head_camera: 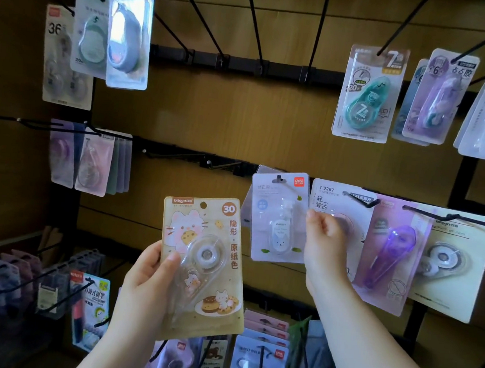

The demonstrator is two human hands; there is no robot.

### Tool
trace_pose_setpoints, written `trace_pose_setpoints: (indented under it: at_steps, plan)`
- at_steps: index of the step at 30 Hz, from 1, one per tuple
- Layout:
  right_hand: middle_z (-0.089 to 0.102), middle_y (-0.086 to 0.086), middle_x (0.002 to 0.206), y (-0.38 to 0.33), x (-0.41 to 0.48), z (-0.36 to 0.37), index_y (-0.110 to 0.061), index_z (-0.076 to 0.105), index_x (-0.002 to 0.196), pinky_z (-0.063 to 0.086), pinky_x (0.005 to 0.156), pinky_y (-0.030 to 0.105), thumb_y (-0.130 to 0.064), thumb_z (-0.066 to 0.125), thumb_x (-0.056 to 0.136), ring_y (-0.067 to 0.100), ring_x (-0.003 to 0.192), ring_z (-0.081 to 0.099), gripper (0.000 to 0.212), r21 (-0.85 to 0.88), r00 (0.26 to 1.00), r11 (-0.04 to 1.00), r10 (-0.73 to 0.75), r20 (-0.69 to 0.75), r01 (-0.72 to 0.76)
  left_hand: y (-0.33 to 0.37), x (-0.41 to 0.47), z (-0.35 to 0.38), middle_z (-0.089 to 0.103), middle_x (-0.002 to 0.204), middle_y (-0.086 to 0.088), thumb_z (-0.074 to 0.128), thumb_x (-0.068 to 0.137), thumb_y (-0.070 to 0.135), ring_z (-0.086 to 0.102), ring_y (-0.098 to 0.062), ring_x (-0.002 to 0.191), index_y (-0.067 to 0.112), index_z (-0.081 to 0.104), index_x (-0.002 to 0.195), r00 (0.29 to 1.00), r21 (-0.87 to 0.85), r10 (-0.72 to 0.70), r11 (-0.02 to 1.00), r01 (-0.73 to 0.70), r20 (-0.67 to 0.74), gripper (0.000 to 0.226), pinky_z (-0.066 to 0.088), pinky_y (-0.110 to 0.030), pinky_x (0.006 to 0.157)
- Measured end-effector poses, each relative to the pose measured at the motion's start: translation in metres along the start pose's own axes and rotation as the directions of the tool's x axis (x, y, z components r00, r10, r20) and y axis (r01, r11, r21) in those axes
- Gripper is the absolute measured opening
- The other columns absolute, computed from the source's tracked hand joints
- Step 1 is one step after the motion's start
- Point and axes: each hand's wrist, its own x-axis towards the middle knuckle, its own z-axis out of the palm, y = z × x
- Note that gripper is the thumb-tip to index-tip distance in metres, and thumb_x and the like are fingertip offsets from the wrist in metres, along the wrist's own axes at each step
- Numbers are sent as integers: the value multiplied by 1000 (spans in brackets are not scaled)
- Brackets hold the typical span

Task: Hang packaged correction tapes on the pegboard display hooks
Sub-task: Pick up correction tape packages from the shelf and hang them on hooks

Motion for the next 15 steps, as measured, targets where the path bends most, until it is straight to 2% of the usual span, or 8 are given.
trace_pose_setpoints:
  at_steps: [3,5,7,12,15]
  plan:
    - [45,-7,67,6,10,8,-11,51,89,33,57,18,-20,42,95,13,68,42,13,-85,998,994,-64,-21,62,0,2,-3,70,74,2,42,93,14,64,-20,76,26,61,83,1000,-6,-1,1000,1,7,25,49,-33,58]
    - [45,-6,67,9,17,12,-12,49,88,33,59,25,-19,42,95,18,77,43,13,-138,996,988,-72,-43,65,0,3,-4,72,63,6,43,93,14,65,-18,71,26,62,81,1000,-16,-4,1000,4,16,26,48,-31,55]
    - [45,-2,67,11,25,15,-11,48,85,30,67,25,-19,41,95,20,80,43,15,-175,997,984,-50,-63,38,0,3,-5,72,60,8,43,93,15,66,-15,66,26,61,80,1000,-21,-7,1000,8,25,26,48,-29,52]
    - [50,6,80,14,36,18,1,56,101,30,71,26,-17,39,95,21,81,44,25,-222,997,975,-12,-79,-5,-2,5,-7,71,71,3,43,92,15,66,-18,70,24,62,84,1000,-19,-6,1000,6,21,22,49,-31,54]
    - [54,3,80,18,34,18,-7,54,96,41,76,31,-15,41,94,26,86,52,16,-197,998,980,21,-61,-32,-2,6,-9,71,76,0,44,92,16,65,-22,76,25,62,83,1000,-31,-9,999,10,23,22,49,-33,58]
